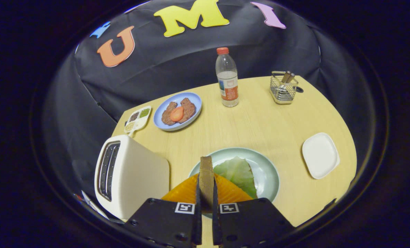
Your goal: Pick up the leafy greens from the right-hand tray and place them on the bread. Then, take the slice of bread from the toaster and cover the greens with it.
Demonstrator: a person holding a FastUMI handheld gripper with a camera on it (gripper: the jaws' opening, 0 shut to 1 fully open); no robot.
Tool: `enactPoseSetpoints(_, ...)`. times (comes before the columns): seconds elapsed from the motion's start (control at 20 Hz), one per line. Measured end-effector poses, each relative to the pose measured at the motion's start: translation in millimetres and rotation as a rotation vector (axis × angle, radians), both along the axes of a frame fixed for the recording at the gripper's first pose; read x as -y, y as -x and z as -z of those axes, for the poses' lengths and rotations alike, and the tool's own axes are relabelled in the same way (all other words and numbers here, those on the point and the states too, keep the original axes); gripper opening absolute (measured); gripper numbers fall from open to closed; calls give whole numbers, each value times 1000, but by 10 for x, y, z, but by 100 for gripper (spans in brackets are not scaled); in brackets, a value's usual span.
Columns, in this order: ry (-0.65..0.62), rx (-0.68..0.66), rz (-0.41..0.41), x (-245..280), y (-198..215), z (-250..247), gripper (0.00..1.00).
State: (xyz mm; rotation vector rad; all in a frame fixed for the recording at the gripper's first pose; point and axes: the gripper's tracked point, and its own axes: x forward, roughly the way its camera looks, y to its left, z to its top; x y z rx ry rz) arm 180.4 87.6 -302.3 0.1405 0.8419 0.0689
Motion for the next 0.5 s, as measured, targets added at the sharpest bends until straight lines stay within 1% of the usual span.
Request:
enactPoseSetpoints(0.05, 14, -8, -6, 46, 5, 34, 14)
enactPoseSetpoints(0.2, 50, -17, -29, 191, -10, 84, 14)
enactPoseSetpoints(0.25, 60, -22, -39, 234, -21, 111, 18)
enactPoseSetpoints(0.35, 73, -31, -59, 308, -59, 171, 19)
enactPoseSetpoints(0.4, 79, -40, -72, 347, -61, 191, 27)
enactPoseSetpoints(0.5, 85, -50, -86, 421, -96, 247, 27)
